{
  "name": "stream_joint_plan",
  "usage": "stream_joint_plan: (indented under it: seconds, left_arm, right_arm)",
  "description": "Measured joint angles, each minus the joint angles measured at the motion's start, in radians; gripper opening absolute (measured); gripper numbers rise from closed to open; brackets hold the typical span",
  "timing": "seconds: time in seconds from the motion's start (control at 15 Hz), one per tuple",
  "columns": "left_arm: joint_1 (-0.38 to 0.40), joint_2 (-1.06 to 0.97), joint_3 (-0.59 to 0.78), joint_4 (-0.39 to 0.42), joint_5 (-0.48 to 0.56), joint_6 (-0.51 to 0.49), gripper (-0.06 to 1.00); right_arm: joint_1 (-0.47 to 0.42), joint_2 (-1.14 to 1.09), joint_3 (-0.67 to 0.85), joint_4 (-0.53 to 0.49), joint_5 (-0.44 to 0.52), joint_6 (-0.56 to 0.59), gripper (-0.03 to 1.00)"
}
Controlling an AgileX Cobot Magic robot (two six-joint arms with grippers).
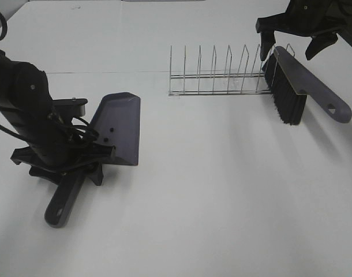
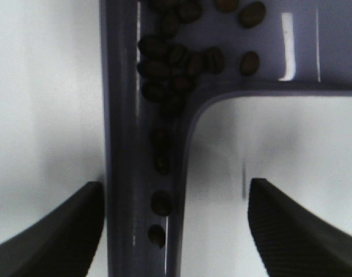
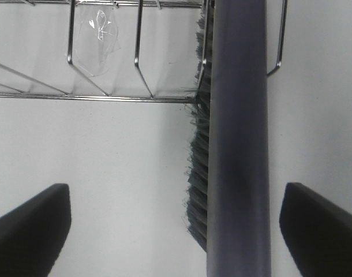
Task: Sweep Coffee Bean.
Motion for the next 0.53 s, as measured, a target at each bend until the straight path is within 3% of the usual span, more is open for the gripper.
stream_joint_plan:
  seconds: [0.07,0.33,0.53]
  left_arm:
    - [0.0,0.0,-0.022,0.005,0.022,0.017,0.71]
    - [0.0,-0.024,-0.099,0.051,0.163,0.035,0.74]
    - [0.0,-0.159,-0.106,0.141,0.272,0.003,0.74]
  right_arm:
    - [0.0,-0.008,0.0,0.0,0.0,0.0,0.83]
    - [0.0,-0.085,0.034,0.001,0.0,0.0,0.83]
    - [0.0,-0.218,0.204,0.002,-0.001,-0.007,0.83]
